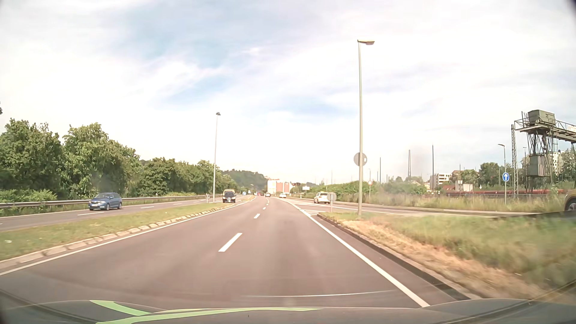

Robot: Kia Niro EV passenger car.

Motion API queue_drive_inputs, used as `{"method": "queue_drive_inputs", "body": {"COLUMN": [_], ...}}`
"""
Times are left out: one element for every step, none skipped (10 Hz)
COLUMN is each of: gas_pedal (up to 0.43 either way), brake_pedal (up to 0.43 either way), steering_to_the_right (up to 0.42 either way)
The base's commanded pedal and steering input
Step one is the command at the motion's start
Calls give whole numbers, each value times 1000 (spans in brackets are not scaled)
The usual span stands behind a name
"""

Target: Follow the waypoints while adhering to traffic rules and regulations

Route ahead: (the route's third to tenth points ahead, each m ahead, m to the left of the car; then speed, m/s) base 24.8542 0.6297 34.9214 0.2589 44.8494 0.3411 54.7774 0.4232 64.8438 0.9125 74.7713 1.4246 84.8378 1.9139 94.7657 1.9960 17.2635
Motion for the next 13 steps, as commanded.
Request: {"method": "queue_drive_inputs", "body": {"gas_pedal": [87,87,87,87,87,87,87,87,87,87,87,87,87], "brake_pedal": [0,0,0,0,0,0,0,0,0,0,0,0,0], "steering_to_the_right": [-6,-6,-6,-5,-5,-5,-4,-4,-3,-2,-1,-1,-1]}}
